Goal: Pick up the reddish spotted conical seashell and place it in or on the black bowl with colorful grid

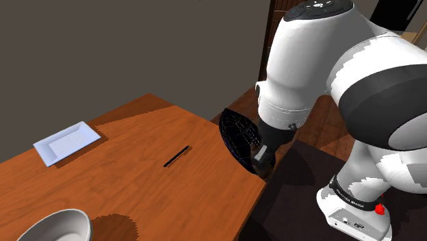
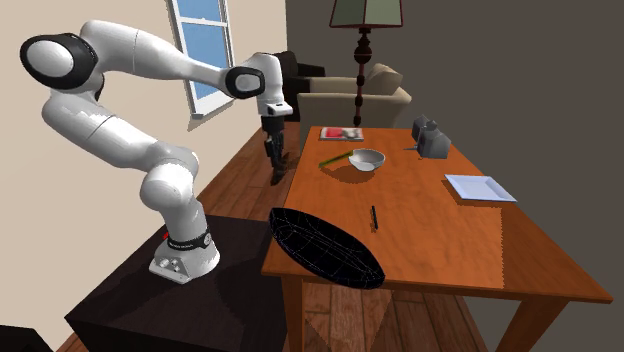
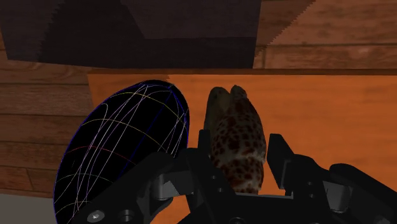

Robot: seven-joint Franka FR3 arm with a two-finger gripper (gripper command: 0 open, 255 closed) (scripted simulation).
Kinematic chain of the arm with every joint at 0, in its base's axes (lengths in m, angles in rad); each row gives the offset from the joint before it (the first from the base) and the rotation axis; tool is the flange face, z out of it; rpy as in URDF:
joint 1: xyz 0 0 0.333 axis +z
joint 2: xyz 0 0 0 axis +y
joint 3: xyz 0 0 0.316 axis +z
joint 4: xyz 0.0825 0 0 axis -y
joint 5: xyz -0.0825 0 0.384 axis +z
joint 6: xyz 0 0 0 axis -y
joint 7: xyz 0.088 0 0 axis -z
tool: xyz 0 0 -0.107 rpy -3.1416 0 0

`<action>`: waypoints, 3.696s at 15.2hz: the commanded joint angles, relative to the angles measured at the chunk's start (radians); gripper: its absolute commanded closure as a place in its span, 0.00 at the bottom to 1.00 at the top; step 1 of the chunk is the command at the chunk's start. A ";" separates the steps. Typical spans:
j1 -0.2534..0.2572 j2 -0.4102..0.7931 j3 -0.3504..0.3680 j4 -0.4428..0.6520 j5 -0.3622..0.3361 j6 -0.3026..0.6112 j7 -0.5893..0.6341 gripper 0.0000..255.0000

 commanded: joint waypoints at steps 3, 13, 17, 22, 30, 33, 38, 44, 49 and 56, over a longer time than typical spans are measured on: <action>-0.004 -0.009 -0.013 0.051 -0.010 -0.059 -0.002 1.00; -0.078 0.036 -0.125 0.120 -0.101 -0.084 -0.121 1.00; -0.133 0.098 -0.196 0.152 -0.160 -0.050 -0.206 1.00; -0.196 0.199 -0.276 0.218 -0.223 -0.009 -0.304 1.00; -0.226 0.275 -0.315 0.210 -0.254 0.079 -0.348 1.00; -0.226 0.285 -0.314 0.176 -0.256 0.122 -0.343 1.00; -0.228 0.306 -0.310 0.125 -0.259 0.195 -0.333 1.00; -0.229 0.321 -0.308 0.098 -0.262 0.235 -0.327 1.00; -0.229 0.321 -0.308 0.098 -0.262 0.235 -0.327 0.00; -0.224 0.292 -0.307 0.145 -0.255 0.160 -0.332 0.00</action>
